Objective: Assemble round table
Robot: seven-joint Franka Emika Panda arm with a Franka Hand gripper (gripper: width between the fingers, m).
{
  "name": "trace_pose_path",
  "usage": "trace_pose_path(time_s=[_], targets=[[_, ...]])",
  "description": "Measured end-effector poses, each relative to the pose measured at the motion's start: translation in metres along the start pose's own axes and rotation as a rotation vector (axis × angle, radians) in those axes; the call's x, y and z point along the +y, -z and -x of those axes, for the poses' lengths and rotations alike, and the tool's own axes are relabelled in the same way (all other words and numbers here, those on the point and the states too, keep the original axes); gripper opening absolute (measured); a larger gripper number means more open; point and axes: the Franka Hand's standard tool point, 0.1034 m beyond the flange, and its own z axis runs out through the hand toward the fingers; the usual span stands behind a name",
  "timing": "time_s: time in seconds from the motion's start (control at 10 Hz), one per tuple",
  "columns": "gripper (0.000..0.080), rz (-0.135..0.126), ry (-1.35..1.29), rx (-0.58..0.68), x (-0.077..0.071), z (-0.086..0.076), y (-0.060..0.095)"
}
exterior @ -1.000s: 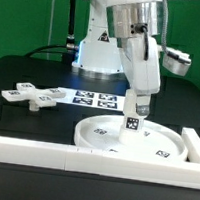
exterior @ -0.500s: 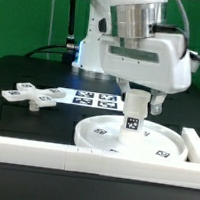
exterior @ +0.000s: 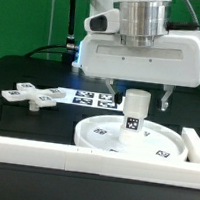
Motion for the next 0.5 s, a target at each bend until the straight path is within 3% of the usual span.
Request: trace_pose_path(time_s=[0.3,0.5], targets=[[0.0649,0.001,0.166,0.0,0.0005,0.0001,-0.0006],[0.0649,0.03,0.419,0.028,-0.0034,-0.0014,0.0006]])
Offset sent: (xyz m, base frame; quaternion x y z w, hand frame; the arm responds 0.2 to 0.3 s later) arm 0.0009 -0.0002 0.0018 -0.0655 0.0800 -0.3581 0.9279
